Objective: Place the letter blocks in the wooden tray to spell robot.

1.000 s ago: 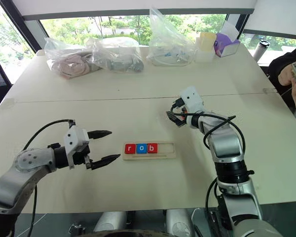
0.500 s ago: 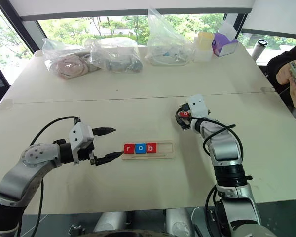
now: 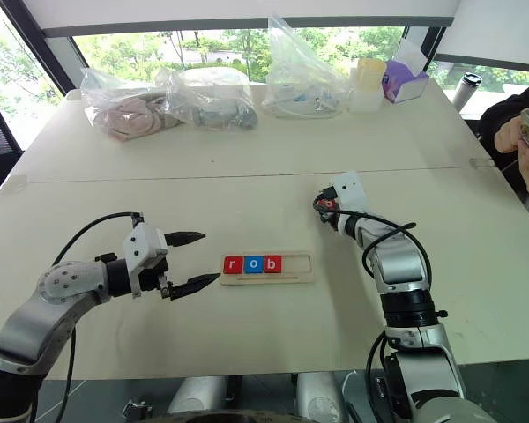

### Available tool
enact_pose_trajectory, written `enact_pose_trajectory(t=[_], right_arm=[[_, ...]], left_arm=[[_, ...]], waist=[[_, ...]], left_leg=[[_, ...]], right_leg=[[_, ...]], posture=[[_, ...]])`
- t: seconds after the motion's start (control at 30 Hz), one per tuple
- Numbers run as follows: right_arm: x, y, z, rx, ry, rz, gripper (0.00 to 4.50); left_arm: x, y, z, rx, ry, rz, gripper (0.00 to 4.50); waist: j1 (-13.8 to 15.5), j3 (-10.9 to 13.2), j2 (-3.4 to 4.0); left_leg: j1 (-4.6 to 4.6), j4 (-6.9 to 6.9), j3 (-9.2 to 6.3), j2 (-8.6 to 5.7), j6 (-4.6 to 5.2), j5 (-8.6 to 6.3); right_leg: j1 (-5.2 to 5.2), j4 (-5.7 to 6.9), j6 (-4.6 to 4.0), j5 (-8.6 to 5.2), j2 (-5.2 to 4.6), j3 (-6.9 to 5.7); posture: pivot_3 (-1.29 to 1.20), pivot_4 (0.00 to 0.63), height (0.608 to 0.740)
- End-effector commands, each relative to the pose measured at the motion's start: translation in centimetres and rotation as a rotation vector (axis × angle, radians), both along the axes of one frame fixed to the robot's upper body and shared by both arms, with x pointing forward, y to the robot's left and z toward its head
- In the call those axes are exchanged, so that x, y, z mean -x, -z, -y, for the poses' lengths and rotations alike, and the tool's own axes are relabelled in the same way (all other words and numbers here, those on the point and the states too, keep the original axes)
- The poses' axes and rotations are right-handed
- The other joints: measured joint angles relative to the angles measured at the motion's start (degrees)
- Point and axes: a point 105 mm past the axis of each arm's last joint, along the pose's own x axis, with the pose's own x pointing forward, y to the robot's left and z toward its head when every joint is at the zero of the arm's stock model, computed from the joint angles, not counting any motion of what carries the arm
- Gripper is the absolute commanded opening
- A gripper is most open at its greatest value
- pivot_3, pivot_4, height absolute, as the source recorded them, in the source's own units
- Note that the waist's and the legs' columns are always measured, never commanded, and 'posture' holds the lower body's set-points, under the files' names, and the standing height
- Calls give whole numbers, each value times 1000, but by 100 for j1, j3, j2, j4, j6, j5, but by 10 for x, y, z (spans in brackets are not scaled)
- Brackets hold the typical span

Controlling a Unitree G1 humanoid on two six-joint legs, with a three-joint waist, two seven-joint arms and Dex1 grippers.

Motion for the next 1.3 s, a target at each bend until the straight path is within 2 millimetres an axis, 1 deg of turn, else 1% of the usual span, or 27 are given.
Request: enact_pose_trajectory(t=[0.03, 0.07, 0.1, 0.13, 0.2, 0.23, 0.3, 0.37, 0.4, 0.47, 0.53, 0.63, 0.83, 0.9, 0.93, 0.97, 1.03, 1.07, 1.1, 1.17, 1.2, 1.23, 1.3], right_arm=[[15, -26, 12, 60, 42, 74, 1208], [21, -34, 13, 89, 41, 100, 1208], [36, -42, 12, 87, 40, 106, 1208], [52, -44, 11, 86, 43, 91, 1208], [76, -43, 10, 79, 56, 50, 1208], [84, -42, 11, 78, 63, 33, 1208], [105, -39, 13, 82, 93, -11, 1208], [119, -34, 17, 86, 129, -50, 1208], [124, -30, 18, 85, 145, -73, 1208], [128, -23, 21, 75, 180, -107, 1208], [129, -16, 23, 65, 206, -130, 1208], [127, -11, 25, 55, 232, -137, 1208], [127, -2, 18, 25, 220, -169, 1208], [126, -2, 16, 20, 215, -168, 2249], [124, -2, 16, 20, 209, -166, 2654], [124, -2, 16, 20, 206, -164, 3231], [122, -6, 14, 28, 141, -156, 4183], [120, -11, 12, 49, 63, -142, 4415], [119, -20, 10, 92, -76, -126, 4415], [119, -45, 13, 227, -374, -39, 4415], [120, -53, 16, 279, -477, -14, 4415], [120, -54, 22, 309, -553, -19, 4415], [122, -49, 41, 367, -679, -80, 4415]], left_arm=[[2, -11, 4, 16, 27, 50, 4500], [3, -11, 4, 18, 32, 49, 4500], [3, -12, 4, 29, 43, 47, 4500], [3, -13, 4, 38, 52, 49, 4500], [3, -15, 5, 48, 68, 56, 4500], [3, -15, 5, 49, 75, 60, 4500], [4, -17, 7, 57, 109, 67, 4500], [4, -19, 8, 71, 143, 74, 4500], [4, -21, 9, 81, 156, 76, 4500], [2, -24, 11, 97, 176, 82, 4500], [1, -28, 13, 107, 195, 92, 4500], [-2, -32, 13, 117, 203, 95, 4500], [-4, -32, 14, 108, 203, 104, 4500], [-4, -32, 14, 108, 199, 105, 4500], [-4, -32, 14, 107, 195, 106, 4500], [-5, -31, 14, 107, 192, 107, 4500], [-5, -31, 14, 107, 186, 109, 4500], [-5, -31, 15, 108, 183, 109, 4500], [-5, -30, 15, 108, 183, 108, 4500], [-5, -29, 15, 107, 183, 105, 4500], [-5, -29, 15, 106, 184, 103, 4500], [-5, -28, 15, 104, 184, 102, 4500], [-5, -28, 15, 103, 183, 103, 4500]], waist=[[18, 1, 3], [30, 2, 3], [28, 2, 4], [18, 1, 3], [15, -1, 4], [9, -1, 4], [2, -1, 5], [-1, -2, 5], [3, -2, 5], [1, -3, 3], [18, -4, 0], [8, -4, 1], [-7, -4, 1], [-7, -4, 1], [-6, -4, 1], [-6, -4, 1], [-3, -4, 1], [-2, -3, 2], [-1, -1, 6], [-2, 7, 17], [-3, 8, 14], [-4, 7, 9], [-3, 3, -14]], left_leg=[[-2, -2, -1, 0, 0, 0], [-6, -3, -4, -1, 0, 0], [-12, -4, -7, -3, 0, 0], [-29, -3, -6, -3, 0, 0], [-58, 0, -9, -3, 0, 0], [-66, 1, -13, -1, 0, 0], [-65, 3, -11, 0, 0, 0], [-65, 7, -12, 0, 0, 0], [-65, 9, -9, 1, 0, 0], [-66, 10, -8, 0, 0, 0], [-66, 12, -4, 0, 0, 0], [-69, 10, -10, -2, 0, 0], [-69, 10, -9, -2, 0, 1], [-69, 10, -10, -2, 0, 1], [-69, 10, -10, -1, 0, 1], [-69, 10, -10, -1, 0, 1], [-69, 11, -9, -2, 0, 1], [-69, 12, -9, -2, 0, 1], [-69, 12, -8, -3, 0, 1], [-73, 24, 2, -8, 0, 1], [-74, 27, 3, -12, 1, 1], [-74, 32, 5, -17, 2, 0], [-69, 30, 2, -15, 2, -1]], right_leg=[[-1, 0, 1, 0, 0, 0], [-4, 0, 5, -3, -1, -2], [-11, 1, 10, -5, -3, -2], [-28, 3, 13, -4, -3, -2], [-58, 7, 26, 4, -3, -3], [-66, 8, 28, 5, 0, -5], [-67, 9, 25, 7, 1, -6], [-67, 9, 15, 4, 3, -8], [-67, 8, 1, 0, 2, -8], [-67, 7, -1, 0, 2, -8], [-66, 5, -3, 1, 0, -8], [-66, 5, 0, 2, 3, -13], [-66, 6, 12, 9, 3, -12], [-66, 6, 14, 10, 5, -13], [-66, 6, 14, 10, 5, -13], [-66, 6, 14, 10, 5, -13], [-66, 6, 14, 10, 4, -12], [-66, 5, 14, 10, 3, -12], [-66, 5, 14, 10, 2, -12], [-63, 1, 5, 4, -11, -10], [-58, -4, 10, 1, -14, -11], [-55, -4, 29, -10, -12, -12], [-48, -5, 41, -7, -1, -16]], posture=[[0, 150, 740], [0, 150, 740], [0, 150, 740], [0, 150, 740], [0, 150, 740], [0, 150, 740], [0, 150, 740], [0, 150, 740], [0, 150, 740], [0, 150, 740], [0, 150, 740], [0, 150, 740], [0, 150, 740], [0, 150, 740], [0, 150, 740], [0, 150, 740], [0, 150, 740], [0, 150, 740], [0, 150, 740], [0, 150, 740], [0, 150, 740], [0, 150, 740], [0, 150, 740]])
